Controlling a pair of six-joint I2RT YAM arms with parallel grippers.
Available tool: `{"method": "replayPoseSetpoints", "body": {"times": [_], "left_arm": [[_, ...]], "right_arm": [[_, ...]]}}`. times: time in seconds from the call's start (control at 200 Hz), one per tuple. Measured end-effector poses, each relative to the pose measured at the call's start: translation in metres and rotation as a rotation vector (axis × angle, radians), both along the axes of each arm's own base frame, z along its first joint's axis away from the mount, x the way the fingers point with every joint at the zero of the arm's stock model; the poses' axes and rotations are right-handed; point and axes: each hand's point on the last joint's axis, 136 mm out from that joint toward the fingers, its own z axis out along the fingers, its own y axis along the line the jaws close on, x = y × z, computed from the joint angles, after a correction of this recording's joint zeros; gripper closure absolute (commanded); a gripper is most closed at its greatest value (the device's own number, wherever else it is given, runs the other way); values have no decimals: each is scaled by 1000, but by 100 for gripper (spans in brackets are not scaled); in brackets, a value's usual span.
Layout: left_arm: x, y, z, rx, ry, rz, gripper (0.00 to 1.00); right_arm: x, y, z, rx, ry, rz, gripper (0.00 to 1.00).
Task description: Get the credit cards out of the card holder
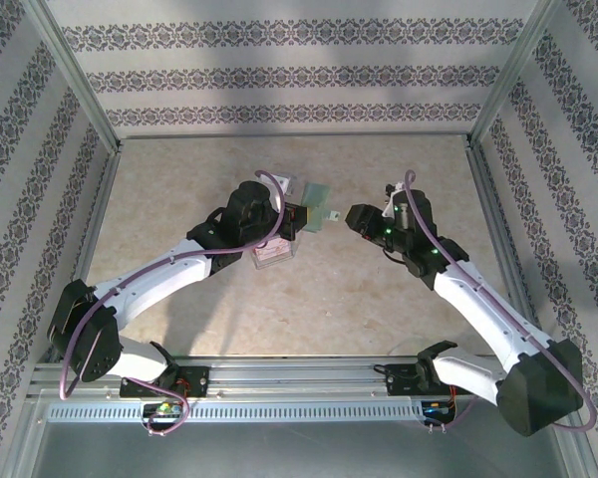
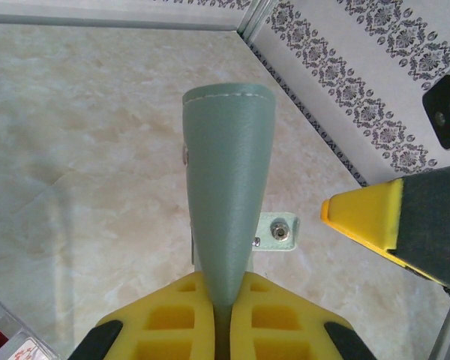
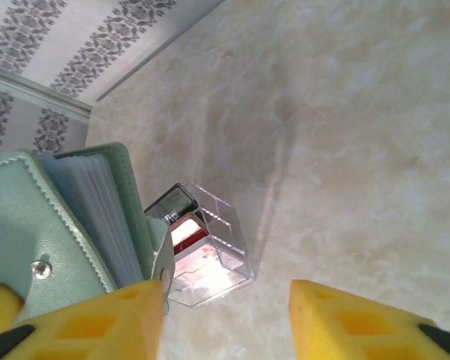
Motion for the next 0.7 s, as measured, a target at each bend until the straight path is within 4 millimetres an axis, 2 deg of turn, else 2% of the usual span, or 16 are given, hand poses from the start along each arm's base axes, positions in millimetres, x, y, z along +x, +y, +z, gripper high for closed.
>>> {"method": "replayPoseSetpoints", "body": {"times": [0.275,0.375,0.565,0.7], "left_arm": [[8,12,-1,-66,48,7,100],[9,19,2,-100,65,5,100],[8,33,30,-251,49,-32,100],[5,37,40,-324,56,-60,100]], "right_arm": [[-6,24,21,132,-131,171,20],[-5,32,29,184,-183,229,21],[-2,45,44,269,-262,328,22],[-5,53,58,311,-314,390,23]]}}
